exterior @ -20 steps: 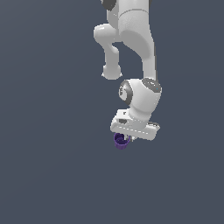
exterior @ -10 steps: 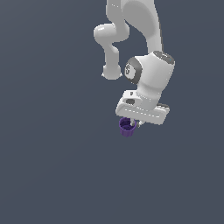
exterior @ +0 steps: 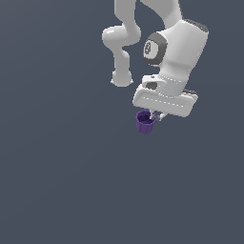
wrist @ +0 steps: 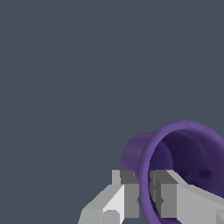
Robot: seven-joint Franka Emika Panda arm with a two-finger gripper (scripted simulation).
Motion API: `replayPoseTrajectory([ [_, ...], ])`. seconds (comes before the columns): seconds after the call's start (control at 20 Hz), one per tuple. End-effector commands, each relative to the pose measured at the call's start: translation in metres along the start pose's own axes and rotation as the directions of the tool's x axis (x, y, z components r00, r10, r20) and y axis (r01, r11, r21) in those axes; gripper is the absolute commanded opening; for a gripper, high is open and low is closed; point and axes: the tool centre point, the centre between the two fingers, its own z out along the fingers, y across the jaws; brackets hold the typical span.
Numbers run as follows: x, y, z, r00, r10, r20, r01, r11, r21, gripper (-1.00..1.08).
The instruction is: Pick up the object and move it to a goal position.
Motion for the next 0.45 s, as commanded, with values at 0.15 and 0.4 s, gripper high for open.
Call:
replayPoseTrajectory([
  [0.15,-0.004,-0.002,-0.025,1.0,0.001,-0.001,-0.001,1.0,-0.001,-1.0],
  [0.4,-0.004,-0.003,-0.031,1.0,0.001,-0.001,-0.001,1.0,-0.001,-1.0],
])
